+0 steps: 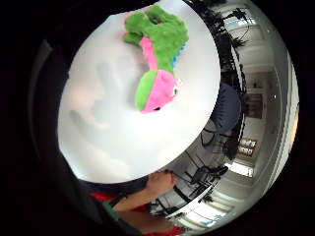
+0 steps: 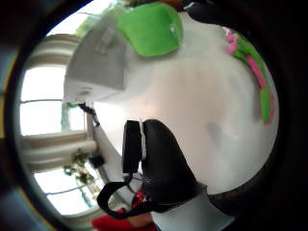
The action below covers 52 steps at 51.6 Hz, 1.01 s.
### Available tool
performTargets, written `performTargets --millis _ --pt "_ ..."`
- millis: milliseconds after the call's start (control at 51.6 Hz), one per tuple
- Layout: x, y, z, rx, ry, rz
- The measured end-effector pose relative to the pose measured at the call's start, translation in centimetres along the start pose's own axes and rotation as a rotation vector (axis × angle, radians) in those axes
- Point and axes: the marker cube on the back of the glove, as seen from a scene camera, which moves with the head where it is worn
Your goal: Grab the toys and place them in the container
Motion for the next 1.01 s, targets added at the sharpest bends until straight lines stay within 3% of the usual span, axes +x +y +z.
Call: performTargets --millis 136,465,582,815,1008 --pt "-0.1 1.2 -0.4 0.010 -0.002 0.014" --pt "4.0 -1.7 -2.8 0.079 0.034 0.029" --pt "4.2 1.0 -2.7 0.065 0.009 0.057" --pt "13.5 -0.5 -2.1 0.014 0.061 0.170" --pt "15.7 -3.5 -0.4 -0.005 0.169 0.188"
